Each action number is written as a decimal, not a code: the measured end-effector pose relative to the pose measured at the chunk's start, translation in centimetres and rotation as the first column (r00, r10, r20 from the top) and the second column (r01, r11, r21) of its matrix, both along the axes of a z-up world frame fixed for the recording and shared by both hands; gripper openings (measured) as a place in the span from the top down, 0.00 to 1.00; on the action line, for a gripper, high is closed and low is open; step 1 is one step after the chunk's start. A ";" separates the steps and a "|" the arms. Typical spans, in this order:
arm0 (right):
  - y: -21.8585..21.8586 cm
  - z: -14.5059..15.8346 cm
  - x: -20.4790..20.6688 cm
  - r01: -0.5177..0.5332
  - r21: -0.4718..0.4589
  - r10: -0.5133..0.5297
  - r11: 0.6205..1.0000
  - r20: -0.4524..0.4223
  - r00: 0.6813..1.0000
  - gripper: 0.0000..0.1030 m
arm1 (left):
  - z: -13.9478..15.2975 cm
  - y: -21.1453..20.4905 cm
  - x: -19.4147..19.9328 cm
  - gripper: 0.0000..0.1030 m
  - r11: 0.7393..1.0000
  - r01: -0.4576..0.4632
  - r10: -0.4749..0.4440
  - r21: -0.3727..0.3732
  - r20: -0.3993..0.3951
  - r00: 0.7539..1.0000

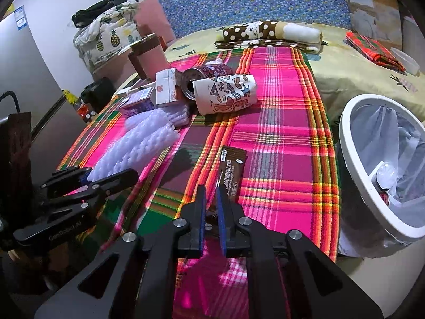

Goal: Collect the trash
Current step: 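Grasp the white foam net with the left tool while the right tool grasps the brown wrapper, then carry the foam net and wrapper over the wastebasket and open both tools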

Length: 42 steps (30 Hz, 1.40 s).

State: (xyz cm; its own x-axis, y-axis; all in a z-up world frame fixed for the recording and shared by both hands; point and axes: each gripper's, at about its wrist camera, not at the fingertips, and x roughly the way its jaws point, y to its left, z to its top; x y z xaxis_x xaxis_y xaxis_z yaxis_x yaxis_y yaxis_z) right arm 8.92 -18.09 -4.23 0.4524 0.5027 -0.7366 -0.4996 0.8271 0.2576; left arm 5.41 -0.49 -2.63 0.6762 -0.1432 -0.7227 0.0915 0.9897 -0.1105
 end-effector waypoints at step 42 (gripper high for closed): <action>-5.6 2.5 0.4 0.185 -0.033 -0.181 0.982 0.100 0.978 0.79 | 2.2 -5.3 2.5 0.75 0.995 0.101 -0.100 -0.025 0.025 0.995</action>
